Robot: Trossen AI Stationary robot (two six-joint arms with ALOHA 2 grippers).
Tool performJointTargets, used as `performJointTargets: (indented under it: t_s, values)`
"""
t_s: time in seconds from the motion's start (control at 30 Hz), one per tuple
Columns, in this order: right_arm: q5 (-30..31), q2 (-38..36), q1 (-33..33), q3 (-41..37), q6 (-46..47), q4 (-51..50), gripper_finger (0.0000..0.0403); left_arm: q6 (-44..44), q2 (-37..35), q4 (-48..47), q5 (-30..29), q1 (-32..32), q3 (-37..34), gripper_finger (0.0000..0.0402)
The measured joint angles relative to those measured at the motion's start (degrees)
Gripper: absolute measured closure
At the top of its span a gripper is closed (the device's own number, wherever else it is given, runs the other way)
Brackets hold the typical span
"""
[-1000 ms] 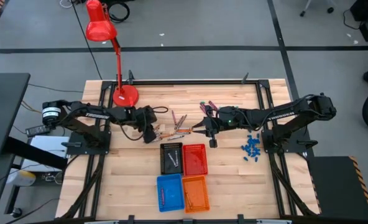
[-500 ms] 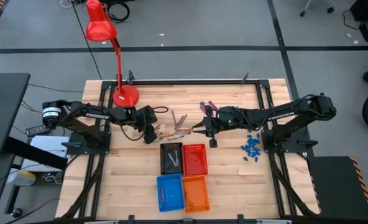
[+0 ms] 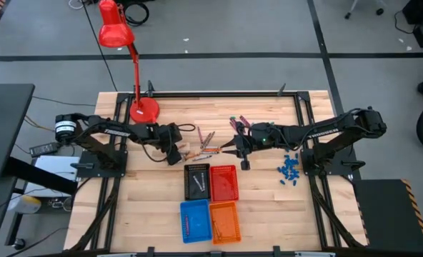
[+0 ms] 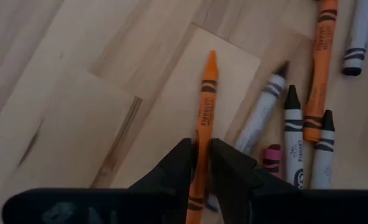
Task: Sort crayons
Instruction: Put the orange crayon into the orange basket
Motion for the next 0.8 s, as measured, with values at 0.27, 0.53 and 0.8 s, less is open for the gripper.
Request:
performJointTargets:
  t_s: [0.27, 0.53, 0.8]
  values:
    - [0.0, 0.0, 0.4, 0.0, -0.1, 0.0, 0.0312, 0.9, 0.3, -1.5, 0.5, 0.0, 0.1, 0.0345]
    - [0.0, 0.0, 0.4, 0.0, -0.2, 0.0, 0.0312, 1.1, 0.3, -2.3, 1.7, 0.0, 0.0, 0.0384]
    - [0.2, -0.2, 0.4, 0.0, -0.2, -1.4, 0.0312, -0.6, -1.4, -2.7, 1.8, 0.0, 0.2, 0.038]
